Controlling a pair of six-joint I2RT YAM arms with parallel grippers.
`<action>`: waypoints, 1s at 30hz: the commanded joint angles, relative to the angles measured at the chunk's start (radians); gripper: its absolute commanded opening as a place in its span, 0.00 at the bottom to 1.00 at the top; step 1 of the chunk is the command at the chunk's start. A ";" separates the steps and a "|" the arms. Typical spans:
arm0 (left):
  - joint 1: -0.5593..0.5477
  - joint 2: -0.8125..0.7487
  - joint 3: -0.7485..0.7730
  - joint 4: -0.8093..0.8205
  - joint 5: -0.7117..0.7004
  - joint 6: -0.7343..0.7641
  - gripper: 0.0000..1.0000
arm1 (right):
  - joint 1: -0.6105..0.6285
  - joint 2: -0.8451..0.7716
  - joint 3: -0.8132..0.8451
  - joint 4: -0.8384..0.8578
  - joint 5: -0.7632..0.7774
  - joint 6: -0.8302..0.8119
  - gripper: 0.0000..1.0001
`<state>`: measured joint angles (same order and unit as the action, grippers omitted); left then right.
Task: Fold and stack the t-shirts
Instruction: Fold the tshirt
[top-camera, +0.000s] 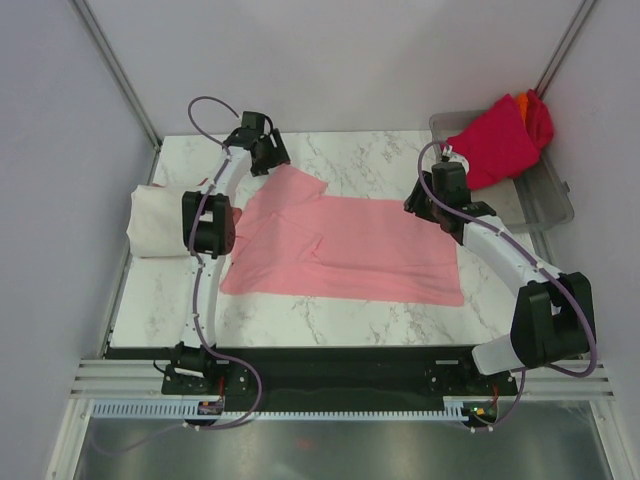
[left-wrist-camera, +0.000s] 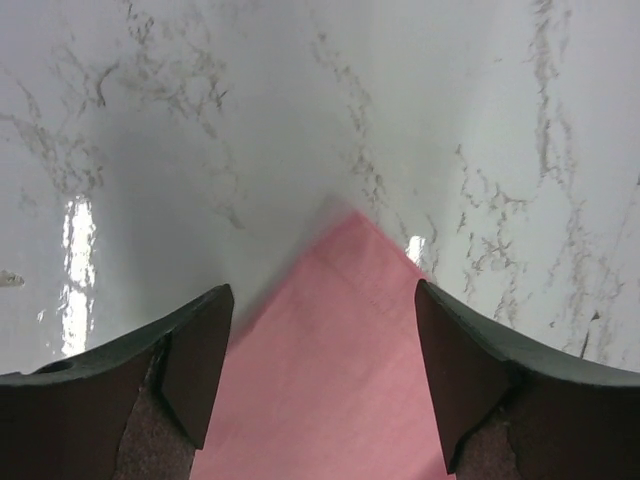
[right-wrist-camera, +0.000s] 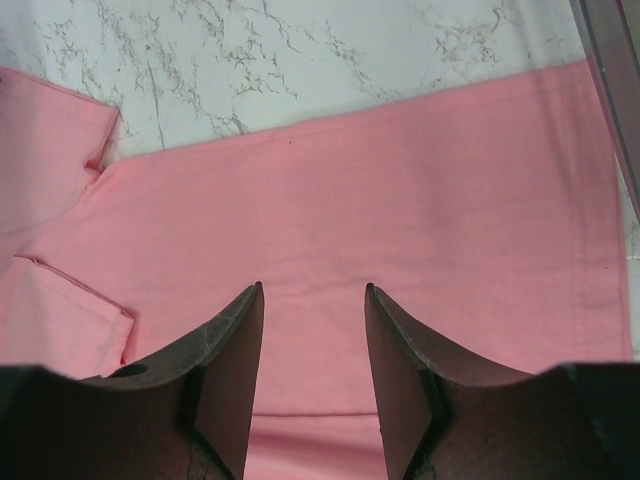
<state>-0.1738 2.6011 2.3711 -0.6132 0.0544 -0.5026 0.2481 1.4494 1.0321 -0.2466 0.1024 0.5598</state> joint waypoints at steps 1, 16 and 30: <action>0.002 0.036 0.033 -0.051 0.024 0.006 0.81 | -0.012 -0.020 -0.007 0.018 -0.029 -0.015 0.52; 0.008 -0.018 -0.049 -0.051 0.125 0.045 0.37 | -0.059 0.011 -0.020 0.006 -0.066 -0.011 0.51; 0.092 -0.185 -0.292 0.038 0.007 0.019 0.02 | -0.066 0.175 0.104 -0.069 0.045 -0.054 0.52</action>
<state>-0.0990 2.4836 2.1269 -0.5823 0.1482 -0.4923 0.1856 1.5822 1.0668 -0.2958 0.0841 0.5350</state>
